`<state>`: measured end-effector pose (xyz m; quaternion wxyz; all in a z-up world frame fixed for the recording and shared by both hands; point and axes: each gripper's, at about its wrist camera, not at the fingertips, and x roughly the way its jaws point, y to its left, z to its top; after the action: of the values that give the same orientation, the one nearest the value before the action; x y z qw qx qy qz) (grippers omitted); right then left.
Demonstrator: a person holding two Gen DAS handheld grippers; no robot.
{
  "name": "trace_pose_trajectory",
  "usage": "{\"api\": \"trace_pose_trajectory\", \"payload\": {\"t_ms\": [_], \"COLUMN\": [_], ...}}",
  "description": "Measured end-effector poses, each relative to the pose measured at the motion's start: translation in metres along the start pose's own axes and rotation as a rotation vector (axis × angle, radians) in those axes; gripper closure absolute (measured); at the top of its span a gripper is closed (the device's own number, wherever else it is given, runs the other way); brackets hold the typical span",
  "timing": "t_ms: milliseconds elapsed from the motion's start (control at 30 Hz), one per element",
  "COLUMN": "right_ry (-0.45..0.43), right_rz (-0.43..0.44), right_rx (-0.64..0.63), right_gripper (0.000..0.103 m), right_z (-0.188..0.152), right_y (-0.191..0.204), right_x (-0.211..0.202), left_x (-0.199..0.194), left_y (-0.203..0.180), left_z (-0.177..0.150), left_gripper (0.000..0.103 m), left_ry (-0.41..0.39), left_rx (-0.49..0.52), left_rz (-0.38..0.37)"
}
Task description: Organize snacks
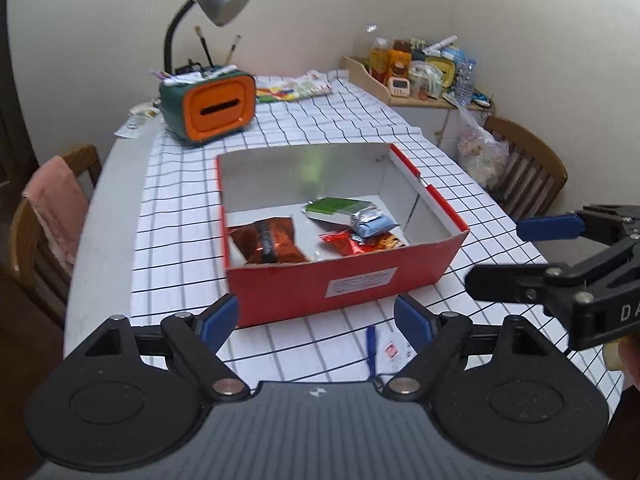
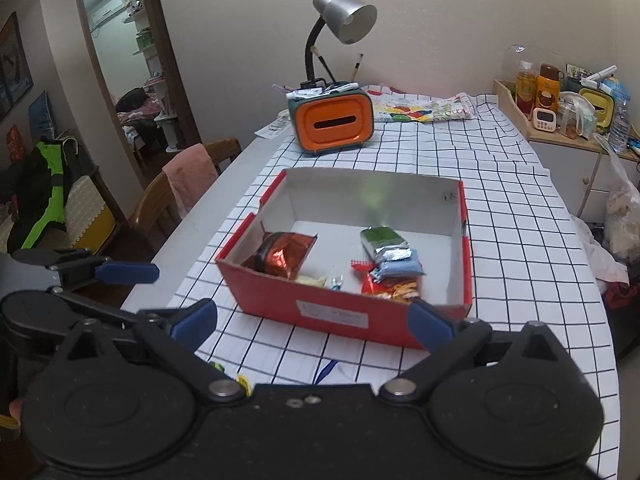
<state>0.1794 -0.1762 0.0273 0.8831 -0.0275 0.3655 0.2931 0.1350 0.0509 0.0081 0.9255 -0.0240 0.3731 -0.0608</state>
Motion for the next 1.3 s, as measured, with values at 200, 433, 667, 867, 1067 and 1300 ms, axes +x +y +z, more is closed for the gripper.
{"api": "trace_pose_trajectory", "payload": {"t_ms": [200,433,667,867,1067,1300], "right_ry": [0.024,0.077,0.170,0.271,0.341,0.424], "right_rz": [0.009,-0.009,0.018,0.041,0.063,0.041], "right_rx": [-0.001,0.048,0.094,0.040,0.013,0.036], "right_gripper": [0.000,0.000,0.000,0.000,0.001,0.009], "right_z": [-0.031,-0.065,-0.090,-0.104,-0.107,-0.108], "right_y": [0.009,0.010,0.013,0.036,0.059,0.074], "right_x": [0.002,0.011,0.023,0.038,0.052,0.075], "left_x": [-0.012,-0.008,0.004,0.018,0.036,0.051], "left_y": [0.015,0.033,0.044,0.051,0.073,0.080], "left_z": [-0.028,-0.057,-0.087,-0.108,-0.106,-0.105], "left_gripper": [0.005,0.005,0.005,0.005,0.005,0.005], "left_ry": [0.013,0.080,0.184,0.263,0.315,0.347], "left_rx": [-0.021,-0.081,-0.080,-0.127,-0.271,-0.395], "left_rz": [0.020,0.034,0.041,0.091,0.181,0.242]}}
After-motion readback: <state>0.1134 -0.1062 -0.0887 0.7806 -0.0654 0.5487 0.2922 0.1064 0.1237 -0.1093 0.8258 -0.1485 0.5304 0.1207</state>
